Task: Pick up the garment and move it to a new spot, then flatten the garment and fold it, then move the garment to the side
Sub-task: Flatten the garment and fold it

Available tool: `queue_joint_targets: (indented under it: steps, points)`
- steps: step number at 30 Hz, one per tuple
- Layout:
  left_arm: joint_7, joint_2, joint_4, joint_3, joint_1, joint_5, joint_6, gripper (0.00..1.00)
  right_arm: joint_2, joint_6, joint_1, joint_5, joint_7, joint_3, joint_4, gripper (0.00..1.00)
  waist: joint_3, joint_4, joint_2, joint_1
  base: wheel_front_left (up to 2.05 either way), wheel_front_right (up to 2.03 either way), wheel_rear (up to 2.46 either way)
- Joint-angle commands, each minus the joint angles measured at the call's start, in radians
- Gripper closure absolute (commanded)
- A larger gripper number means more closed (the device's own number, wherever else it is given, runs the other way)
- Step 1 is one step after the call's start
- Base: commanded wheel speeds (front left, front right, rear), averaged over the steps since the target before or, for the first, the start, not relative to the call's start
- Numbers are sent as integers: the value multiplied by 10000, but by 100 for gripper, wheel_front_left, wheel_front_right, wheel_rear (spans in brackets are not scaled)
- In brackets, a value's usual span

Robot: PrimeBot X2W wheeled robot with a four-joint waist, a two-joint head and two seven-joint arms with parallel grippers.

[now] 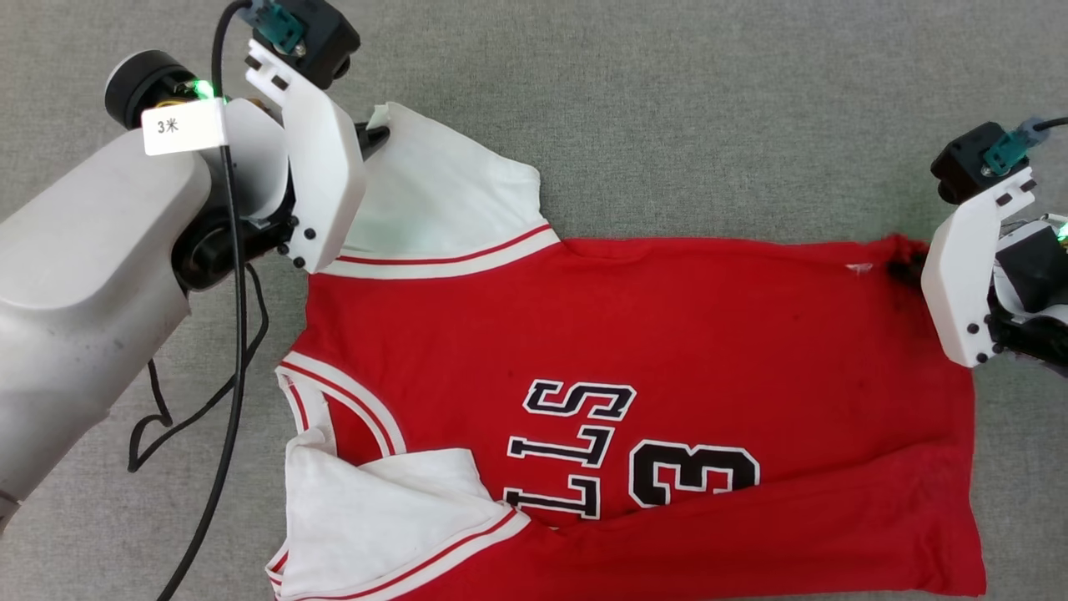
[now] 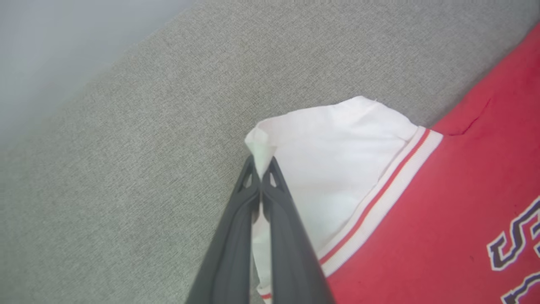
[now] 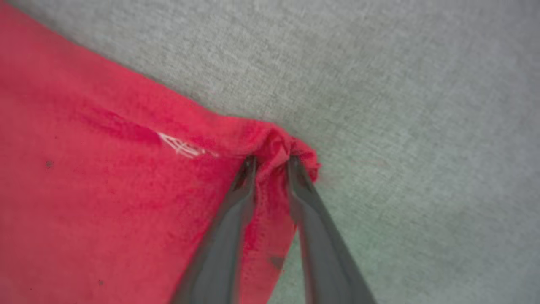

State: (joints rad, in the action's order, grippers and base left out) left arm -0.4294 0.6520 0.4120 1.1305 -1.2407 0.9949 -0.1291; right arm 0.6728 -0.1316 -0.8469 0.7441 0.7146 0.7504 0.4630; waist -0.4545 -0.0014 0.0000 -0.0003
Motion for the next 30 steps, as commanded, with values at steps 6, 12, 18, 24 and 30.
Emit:
queue_joint_targets:
  steps: [6, 12, 18, 24, 30]
  points:
    - [533, 314, 57, 130, 540, 230, -8, 100, -318, 19, 425, 213, -1980, -34, 638, 100, 817, -171, 0, 3, 0, 0, 0]
    - [1164, 914, -525, 191, 1561, 405, 123, 100, -163, 17, 1101, 439, -3438, -24, 434, 100, 1817, -203, 0, 3, 0, 0, 0]
    - [1585, 1732, -1755, 269, 2724, 607, 656, 100, 50, 17, 2053, 610, -4333, -194, 130, 100, 2655, -92, 0, 3, 0, 0, 0]
    - [1875, 2527, -3158, 525, 4054, 856, 1344, 100, 372, 17, 3250, 751, -4662, -423, -479, 100, 3335, -9, 0, 3, 0, 0, 0]
    - [2185, 3277, -4415, 767, 5404, 1169, 2124, 100, 687, 17, 4613, 800, -4719, -928, -1284, 100, 3672, 43, 0, 3, 0, 0, 0]
